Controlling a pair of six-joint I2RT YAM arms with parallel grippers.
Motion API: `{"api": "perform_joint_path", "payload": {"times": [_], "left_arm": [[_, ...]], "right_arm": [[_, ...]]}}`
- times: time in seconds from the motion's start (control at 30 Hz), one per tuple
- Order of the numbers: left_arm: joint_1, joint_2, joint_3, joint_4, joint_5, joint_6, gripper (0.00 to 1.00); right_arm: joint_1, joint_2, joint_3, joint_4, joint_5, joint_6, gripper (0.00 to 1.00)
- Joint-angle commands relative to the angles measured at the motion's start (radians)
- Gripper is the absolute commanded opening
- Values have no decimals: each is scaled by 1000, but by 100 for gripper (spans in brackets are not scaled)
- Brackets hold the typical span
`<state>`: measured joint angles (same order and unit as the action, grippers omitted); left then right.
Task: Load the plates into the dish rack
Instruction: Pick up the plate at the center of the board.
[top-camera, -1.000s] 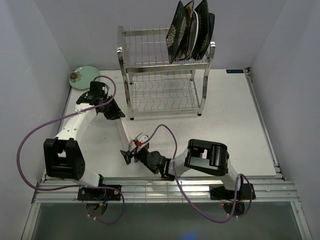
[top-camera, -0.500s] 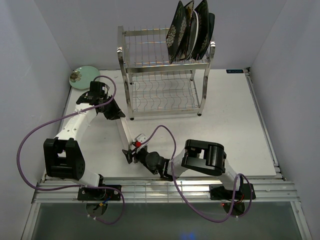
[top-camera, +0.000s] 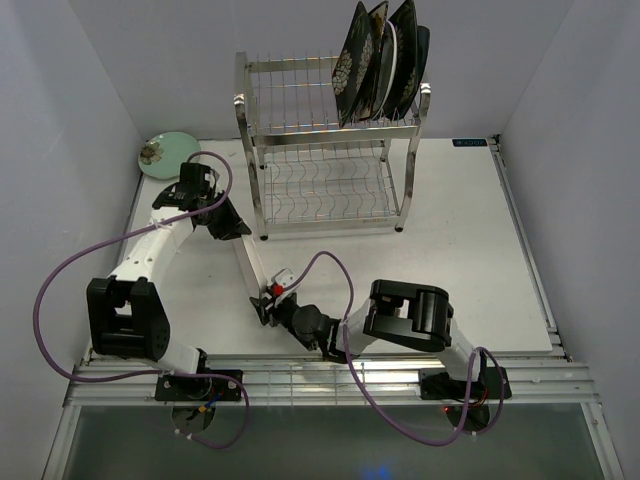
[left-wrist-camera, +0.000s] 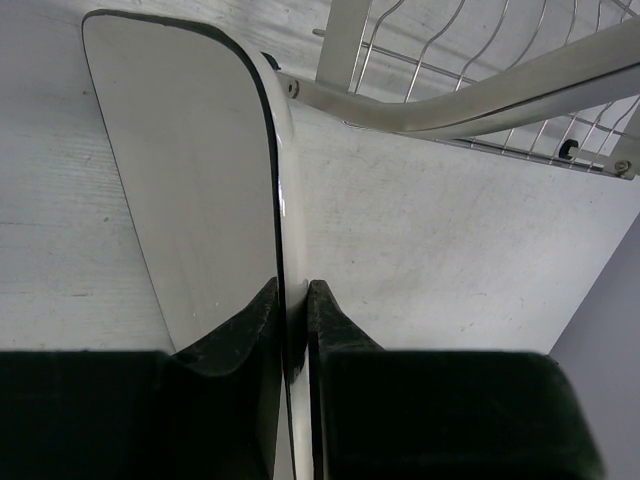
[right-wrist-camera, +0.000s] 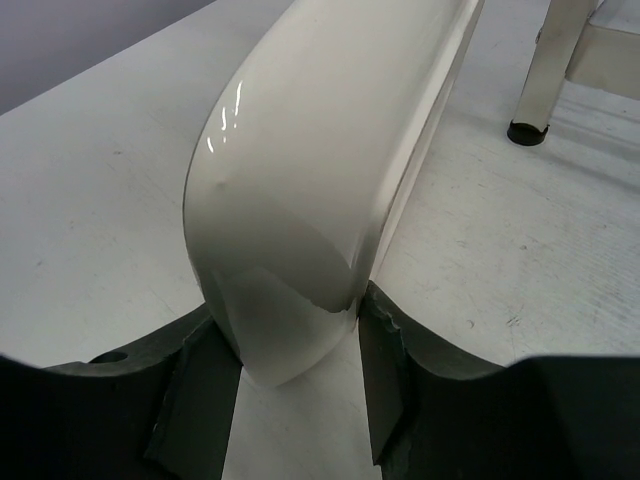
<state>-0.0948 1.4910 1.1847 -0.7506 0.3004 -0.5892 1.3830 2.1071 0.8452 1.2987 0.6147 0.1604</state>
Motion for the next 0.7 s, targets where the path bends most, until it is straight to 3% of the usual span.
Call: {"api": "perform_joint_path", "payload": {"times": [0.0, 0.17, 0.67], "left_arm": [[-2, -95, 53, 19, 36, 0, 0], [-2, -126, 115, -44, 9, 2, 0], [9, -144, 337, -194, -17, 12, 0]], "right_arm": [[5, -59, -8, 146, 36, -44, 23], [11, -82, 18, 125, 30, -88, 19], [22, -206, 118, -10, 6, -217, 19]]}}
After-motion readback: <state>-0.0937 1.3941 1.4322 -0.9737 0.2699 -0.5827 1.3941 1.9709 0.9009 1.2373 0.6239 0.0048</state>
